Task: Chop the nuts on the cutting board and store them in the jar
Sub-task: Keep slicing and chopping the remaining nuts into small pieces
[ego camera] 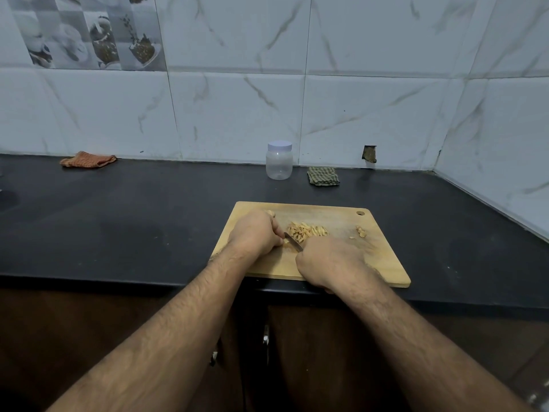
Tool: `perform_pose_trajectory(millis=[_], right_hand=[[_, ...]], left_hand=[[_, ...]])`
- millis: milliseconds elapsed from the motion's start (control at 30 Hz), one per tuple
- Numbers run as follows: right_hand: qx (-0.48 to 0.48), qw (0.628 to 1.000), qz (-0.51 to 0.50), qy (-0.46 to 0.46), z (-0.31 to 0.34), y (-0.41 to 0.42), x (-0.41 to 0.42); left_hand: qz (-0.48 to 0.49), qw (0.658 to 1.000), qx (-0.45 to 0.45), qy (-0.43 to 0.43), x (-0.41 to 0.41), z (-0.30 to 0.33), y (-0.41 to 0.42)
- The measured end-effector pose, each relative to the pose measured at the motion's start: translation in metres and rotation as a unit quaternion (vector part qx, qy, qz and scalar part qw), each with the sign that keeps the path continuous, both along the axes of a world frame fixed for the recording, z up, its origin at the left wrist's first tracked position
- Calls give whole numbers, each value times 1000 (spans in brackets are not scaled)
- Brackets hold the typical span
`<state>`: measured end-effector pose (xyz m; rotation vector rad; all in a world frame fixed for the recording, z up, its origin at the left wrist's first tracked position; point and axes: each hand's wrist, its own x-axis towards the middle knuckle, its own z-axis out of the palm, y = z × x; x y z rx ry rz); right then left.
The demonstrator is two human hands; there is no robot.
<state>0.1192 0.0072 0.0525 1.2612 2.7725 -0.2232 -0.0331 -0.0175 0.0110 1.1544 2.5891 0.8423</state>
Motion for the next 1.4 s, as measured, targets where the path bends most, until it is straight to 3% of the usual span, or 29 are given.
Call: perform_pose_trajectory(millis=[400,667,1400], right_hand=[[4,999,14,-51,-3,-14,15],[6,1000,0,-12,1,-14,2],[-1,999,6,-38,2,-23,9]], left_hand=[[-23,999,4,34,-5,-5,-2],[-8,999,46,20,0,-14,-4],[10,997,64,37,5,-16,-8]])
